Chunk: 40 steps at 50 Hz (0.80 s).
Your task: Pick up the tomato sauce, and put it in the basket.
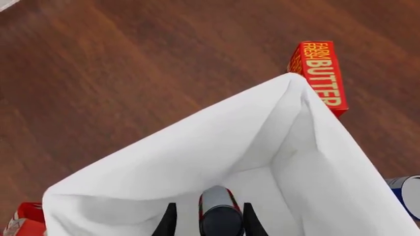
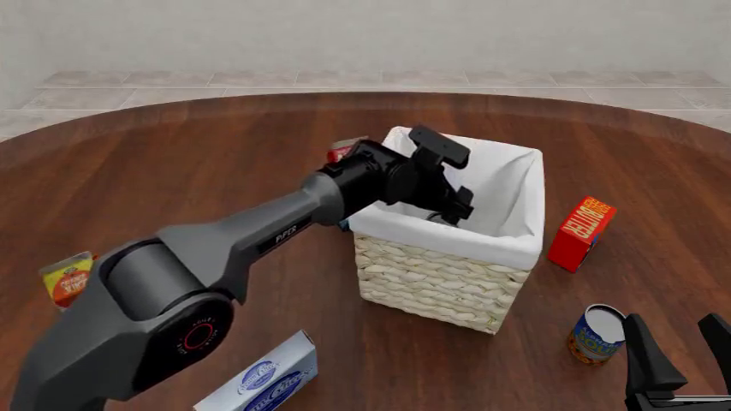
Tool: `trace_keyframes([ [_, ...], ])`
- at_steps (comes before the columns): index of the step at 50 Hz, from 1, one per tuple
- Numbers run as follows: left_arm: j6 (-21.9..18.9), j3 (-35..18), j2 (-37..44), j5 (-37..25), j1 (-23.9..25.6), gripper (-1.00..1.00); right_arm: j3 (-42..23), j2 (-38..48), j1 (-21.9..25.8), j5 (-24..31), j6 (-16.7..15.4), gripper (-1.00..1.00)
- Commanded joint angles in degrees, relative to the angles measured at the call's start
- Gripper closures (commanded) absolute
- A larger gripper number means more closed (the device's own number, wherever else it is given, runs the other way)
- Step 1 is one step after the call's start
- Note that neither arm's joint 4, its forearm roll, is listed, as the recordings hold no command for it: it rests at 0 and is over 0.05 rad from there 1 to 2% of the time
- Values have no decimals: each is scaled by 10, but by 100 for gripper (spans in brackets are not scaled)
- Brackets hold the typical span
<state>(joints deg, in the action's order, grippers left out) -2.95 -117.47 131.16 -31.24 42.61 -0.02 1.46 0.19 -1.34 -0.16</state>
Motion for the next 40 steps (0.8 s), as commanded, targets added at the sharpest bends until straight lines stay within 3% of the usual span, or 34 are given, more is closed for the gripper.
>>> trace_keyframes([
  [1, 0, 5, 22, 4, 1, -100, 0, 0, 0, 0, 0, -100],
  [9, 6, 22, -2, 13, 1, -100, 0, 0, 0, 0, 0, -100],
  [32, 19, 153, -170, 73, -2, -100, 0, 0, 0, 0, 0, -100],
  [40, 17, 180, -218, 64, -3, -100, 0, 0, 0, 0, 0, -100],
])
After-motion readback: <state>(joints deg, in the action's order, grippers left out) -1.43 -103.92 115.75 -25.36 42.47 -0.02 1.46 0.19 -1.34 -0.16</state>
